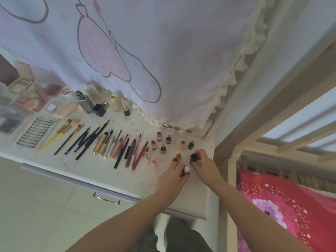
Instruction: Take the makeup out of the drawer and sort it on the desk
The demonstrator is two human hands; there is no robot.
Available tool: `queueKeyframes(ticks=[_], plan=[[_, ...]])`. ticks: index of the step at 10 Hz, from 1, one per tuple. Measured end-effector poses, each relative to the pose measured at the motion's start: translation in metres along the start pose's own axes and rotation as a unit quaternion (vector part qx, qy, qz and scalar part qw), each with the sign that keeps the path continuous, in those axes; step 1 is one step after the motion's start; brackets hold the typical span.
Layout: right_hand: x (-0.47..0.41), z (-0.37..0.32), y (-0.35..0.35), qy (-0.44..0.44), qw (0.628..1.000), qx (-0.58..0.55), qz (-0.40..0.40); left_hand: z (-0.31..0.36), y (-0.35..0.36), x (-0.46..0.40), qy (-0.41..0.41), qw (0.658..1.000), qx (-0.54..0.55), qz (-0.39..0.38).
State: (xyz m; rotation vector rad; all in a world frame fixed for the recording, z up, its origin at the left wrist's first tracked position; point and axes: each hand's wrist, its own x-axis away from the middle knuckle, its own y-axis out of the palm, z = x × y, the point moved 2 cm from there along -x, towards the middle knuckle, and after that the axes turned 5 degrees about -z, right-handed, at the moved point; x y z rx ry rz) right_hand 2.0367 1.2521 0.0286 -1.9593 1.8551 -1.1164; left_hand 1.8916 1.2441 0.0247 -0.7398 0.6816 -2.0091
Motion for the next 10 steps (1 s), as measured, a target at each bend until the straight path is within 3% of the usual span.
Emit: queueKeyframes(ticks=[2, 10], plan=[[-0.005, 0.005, 0.005, -0.029, 0.999, 0.023, -0.014, -0.001, 0.006, 0.004, 0.008, 0.998, -0.056, 0.008], [-0.001, 0.008, -0.010, -0.032, 0.998, -0.020, -0.039, -0.006, -0.009, 0.018, 0.028, 0.997, -0.073, 0.013]])
